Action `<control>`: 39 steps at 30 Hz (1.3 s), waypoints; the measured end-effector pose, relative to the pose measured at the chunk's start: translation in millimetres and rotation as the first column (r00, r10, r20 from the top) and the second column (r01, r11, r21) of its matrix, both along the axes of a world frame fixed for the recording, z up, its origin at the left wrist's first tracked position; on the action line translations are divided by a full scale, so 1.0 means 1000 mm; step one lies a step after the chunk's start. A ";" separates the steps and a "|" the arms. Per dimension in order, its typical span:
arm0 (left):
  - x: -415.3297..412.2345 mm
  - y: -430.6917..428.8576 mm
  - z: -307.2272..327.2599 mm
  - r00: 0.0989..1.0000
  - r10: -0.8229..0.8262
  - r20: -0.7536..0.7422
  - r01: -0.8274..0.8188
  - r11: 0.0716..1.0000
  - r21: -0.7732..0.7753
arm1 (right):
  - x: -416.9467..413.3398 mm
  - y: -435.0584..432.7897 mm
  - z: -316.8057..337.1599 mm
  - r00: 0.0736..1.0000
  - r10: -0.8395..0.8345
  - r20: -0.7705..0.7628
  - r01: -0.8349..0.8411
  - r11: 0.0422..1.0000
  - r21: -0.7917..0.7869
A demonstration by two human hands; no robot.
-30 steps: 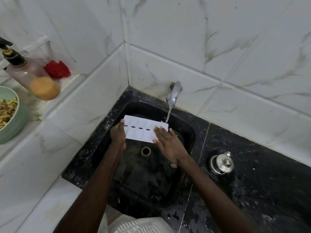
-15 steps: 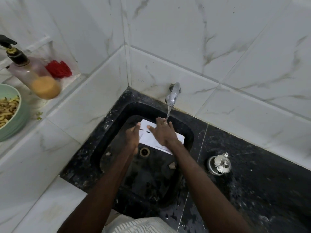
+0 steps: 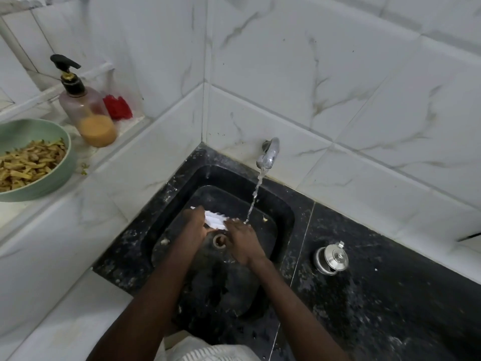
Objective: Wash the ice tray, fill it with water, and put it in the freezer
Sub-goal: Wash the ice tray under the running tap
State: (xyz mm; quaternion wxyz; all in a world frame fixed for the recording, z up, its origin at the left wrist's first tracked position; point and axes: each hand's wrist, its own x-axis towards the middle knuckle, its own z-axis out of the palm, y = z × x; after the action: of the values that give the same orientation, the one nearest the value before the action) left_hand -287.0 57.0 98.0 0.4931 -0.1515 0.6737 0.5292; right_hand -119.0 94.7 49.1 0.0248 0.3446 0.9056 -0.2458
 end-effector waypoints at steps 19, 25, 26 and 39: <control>0.046 -0.021 0.024 0.963 -0.263 0.064 0.258 0.963 0.082 | 0.012 0.014 0.044 0.204 -0.979 0.023 0.270 0.033 -0.962; 0.037 -0.023 -0.007 0.952 -0.294 0.080 0.256 0.914 0.314 | 0.031 0.002 0.042 0.430 -0.883 -0.189 0.297 0.336 -0.894; 0.040 -0.019 -0.012 0.961 -0.275 0.040 0.249 0.916 0.314 | 0.034 0.000 0.040 0.469 -0.853 -0.228 0.293 0.394 -0.871; 0.072 0.016 -0.035 0.935 -0.259 -0.241 0.317 0.916 0.245 | 0.058 0.036 0.050 0.891 -0.426 -0.158 0.394 0.897 -0.199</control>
State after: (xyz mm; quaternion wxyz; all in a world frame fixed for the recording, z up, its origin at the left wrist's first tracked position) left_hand -214.6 72.8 62.6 0.5109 0.0758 0.6539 0.5529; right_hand -60.7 130.6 98.7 -0.0899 0.4992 0.7870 -0.3511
